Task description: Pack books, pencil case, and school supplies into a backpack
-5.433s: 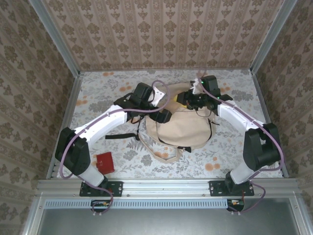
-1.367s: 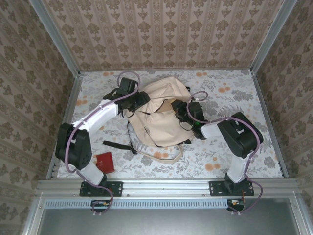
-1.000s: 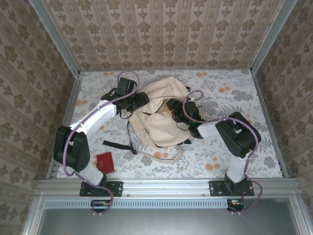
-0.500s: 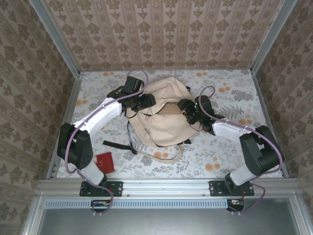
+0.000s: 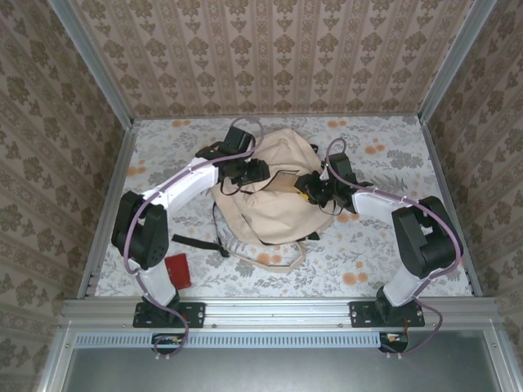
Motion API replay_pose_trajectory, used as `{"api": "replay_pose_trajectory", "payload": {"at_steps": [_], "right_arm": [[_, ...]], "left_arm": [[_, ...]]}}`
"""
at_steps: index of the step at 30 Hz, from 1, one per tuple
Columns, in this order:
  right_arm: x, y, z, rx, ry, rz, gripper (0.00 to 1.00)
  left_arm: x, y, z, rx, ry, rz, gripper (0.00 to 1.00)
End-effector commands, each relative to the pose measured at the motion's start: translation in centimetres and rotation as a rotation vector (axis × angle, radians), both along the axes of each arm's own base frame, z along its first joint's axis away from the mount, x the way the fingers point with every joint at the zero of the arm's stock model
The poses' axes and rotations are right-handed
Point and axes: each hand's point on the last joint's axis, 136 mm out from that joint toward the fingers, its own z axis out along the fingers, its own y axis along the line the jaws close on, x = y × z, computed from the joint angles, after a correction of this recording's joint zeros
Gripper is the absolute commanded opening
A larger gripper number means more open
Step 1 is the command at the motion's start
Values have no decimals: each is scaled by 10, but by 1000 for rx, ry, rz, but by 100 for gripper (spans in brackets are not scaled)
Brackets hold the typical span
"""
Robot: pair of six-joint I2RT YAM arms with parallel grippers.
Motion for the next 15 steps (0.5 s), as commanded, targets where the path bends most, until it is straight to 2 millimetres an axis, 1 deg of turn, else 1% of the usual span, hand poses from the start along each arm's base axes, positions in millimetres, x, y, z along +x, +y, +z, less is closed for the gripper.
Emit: {"api": "replay_pose_trajectory", "payload": {"at_steps": [1, 4, 6, 11, 15], "right_arm": [[6, 10, 1, 12, -20, 53, 25], [12, 15, 1, 40, -36, 62, 20], [16, 20, 1, 63, -36, 68, 19], [32, 33, 7, 117, -69, 76, 16], [47, 36, 13, 120, -108, 63, 14]], "left_arm": [[3, -11, 10, -12, -26, -45, 41], [4, -11, 9, 4, -31, -58, 35], [5, -10, 9, 14, -37, -67, 32], [6, -8, 10, 47, -53, -82, 31], [8, -6, 8, 60, -53, -78, 31]]}}
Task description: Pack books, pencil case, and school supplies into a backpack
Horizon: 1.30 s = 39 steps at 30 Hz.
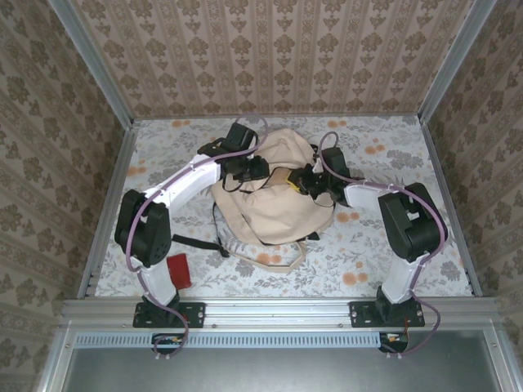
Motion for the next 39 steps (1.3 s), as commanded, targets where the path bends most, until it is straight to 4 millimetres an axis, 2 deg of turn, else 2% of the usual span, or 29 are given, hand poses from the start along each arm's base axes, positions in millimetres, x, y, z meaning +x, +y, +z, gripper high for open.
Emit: {"api": "replay_pose_trajectory", "payload": {"at_steps": [1, 7, 9, 11, 14, 16, 17, 21, 25, 31, 34, 39], "right_arm": [[17, 10, 11, 18, -54, -2, 12], [42, 8, 6, 26, -63, -89, 1], [48, 8, 5, 45, -54, -119, 2], [49, 6, 3, 41, -51, -139, 9], [41, 1, 7, 34, -53, -146, 29], [29, -3, 9, 15, -46, -140, 34], [23, -4, 9, 6, -41, -133, 33], [2, -8, 5, -15, -12, -115, 18], [-3, -2, -2, -18, 5, -108, 11], [13, 14, -10, -19, 17, -104, 6], [26, 15, -15, -15, -1, -145, 5], [48, 18, -7, 46, -68, -208, 5]], "left_arm": [[2, 0, -1, 37, -9, -19, 31], [2, 4, -5, 44, 2, 1, 31], [3, 5, -4, 40, 3, 8, 31], [3, 6, -3, 39, 3, 8, 31], [2, 8, -2, 40, 0, 6, 31], [2, 10, -2, 37, 2, 9, 32], [2, 10, -2, 34, 2, 10, 31], [3, 15, 0, 20, -3, 25, 31], [5, 21, 2, 8, -10, 51, 31], [3, 31, 3, 9, -7, 74, 31], [1, 36, 4, 9, -8, 84, 31], [-3, 44, 8, 15, -15, 99, 31]]}}
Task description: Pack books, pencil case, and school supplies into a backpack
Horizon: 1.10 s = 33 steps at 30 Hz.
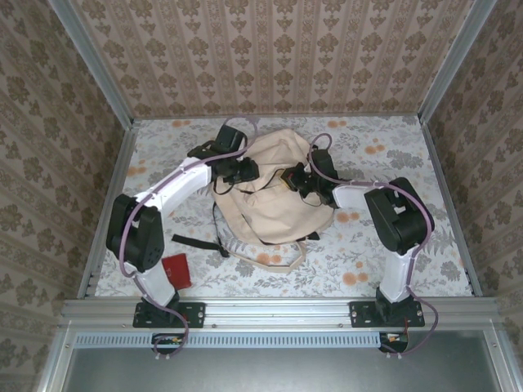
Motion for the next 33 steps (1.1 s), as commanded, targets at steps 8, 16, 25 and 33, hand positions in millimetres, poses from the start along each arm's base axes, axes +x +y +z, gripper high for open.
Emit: {"api": "replay_pose_trajectory", "payload": {"at_steps": [8, 16, 25, 33], "right_arm": [[37, 27, 10, 134, -62, -54, 5], [15, 13, 25, 185, -82, -5, 12], [-63, -40, 23, -80, -28, 79, 52], [-80, -69, 50, -318, -58, 95, 86]], "left_arm": [[-9, 25, 11, 11, -25, 51, 31], [-18, 46, 1, -9, 26, 105, 31], [-51, 120, -10, 181, 79, 211, 44], [-118, 168, -35, 357, 260, 309, 62]]}}
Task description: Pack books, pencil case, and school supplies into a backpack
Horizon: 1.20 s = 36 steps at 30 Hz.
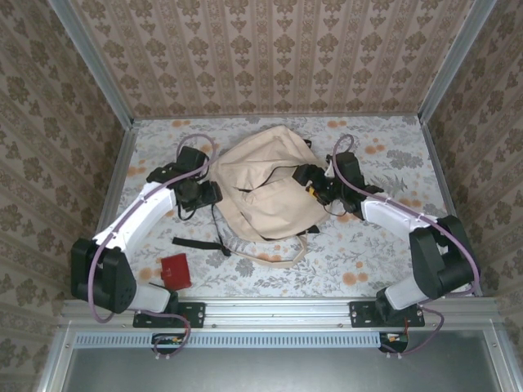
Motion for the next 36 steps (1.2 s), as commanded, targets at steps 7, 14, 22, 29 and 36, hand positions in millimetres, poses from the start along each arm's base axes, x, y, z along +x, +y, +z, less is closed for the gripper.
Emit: {"api": "replay_pose_trajectory", "payload": {"at_steps": [7, 14, 22, 29, 36], "right_arm": [[4, -4, 6, -96, -16, 31, 91], [9, 7, 0, -42, 12, 56, 92], [10, 8, -4, -26, 31, 46, 91], [11, 12, 0, -1, 37, 53, 90], [7, 11, 3, 7, 33, 49, 89]], "left_arm": [[-91, 60, -56, 215, 262, 176, 77], [-121, 70, -89, 198, 315, 307, 82], [-122, 57, -109, 96, 306, 340, 86], [-68, 19, -94, -60, 169, 215, 86], [-31, 14, -75, -54, 139, 141, 85]]}}
